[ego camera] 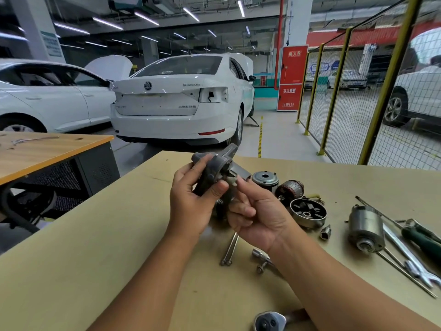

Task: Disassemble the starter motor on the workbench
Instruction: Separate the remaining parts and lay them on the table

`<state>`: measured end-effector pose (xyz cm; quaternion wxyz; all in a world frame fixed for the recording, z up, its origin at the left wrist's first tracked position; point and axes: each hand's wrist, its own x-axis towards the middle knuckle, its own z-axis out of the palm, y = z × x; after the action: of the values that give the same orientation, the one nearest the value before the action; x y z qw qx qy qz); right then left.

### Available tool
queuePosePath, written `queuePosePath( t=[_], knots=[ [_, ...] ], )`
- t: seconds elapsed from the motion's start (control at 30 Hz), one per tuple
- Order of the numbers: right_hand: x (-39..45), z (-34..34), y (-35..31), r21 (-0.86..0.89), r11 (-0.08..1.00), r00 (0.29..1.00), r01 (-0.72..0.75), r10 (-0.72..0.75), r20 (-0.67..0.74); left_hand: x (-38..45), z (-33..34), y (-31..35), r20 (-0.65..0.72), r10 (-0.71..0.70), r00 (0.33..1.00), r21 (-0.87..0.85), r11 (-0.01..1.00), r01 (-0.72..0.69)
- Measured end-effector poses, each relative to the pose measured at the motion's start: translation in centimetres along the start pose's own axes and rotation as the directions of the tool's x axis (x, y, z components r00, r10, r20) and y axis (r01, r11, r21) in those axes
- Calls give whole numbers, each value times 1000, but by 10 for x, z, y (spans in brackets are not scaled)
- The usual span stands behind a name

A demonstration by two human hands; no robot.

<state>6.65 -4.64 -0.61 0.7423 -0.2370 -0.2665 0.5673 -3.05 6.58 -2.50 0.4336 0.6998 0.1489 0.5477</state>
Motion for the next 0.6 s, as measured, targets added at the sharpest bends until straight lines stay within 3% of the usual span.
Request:
queuePosePath(
  t=[0.3,0.37,0.43,0.5,0.6],
  knots=[
    [5,-13,-6,87,995,996,42,-34,-87,7,-11,4,-250,-22,968,55,998,36],
    [8,-16,-10,-52,992,955,112,-122,-272,12,-23,-1,-303,-41,952,143,986,88],
    [10,-19,-12,-254,956,854,145,-251,-456,15,-35,-9,-323,-24,946,307,943,129],
    [11,-23,-14,-472,876,754,97,-374,-540,16,-44,-17,-310,0,951,438,887,143],
    [9,-30,-11,-825,538,670,-171,-551,-498,19,-51,-23,-278,-12,960,633,750,193]
  ],
)
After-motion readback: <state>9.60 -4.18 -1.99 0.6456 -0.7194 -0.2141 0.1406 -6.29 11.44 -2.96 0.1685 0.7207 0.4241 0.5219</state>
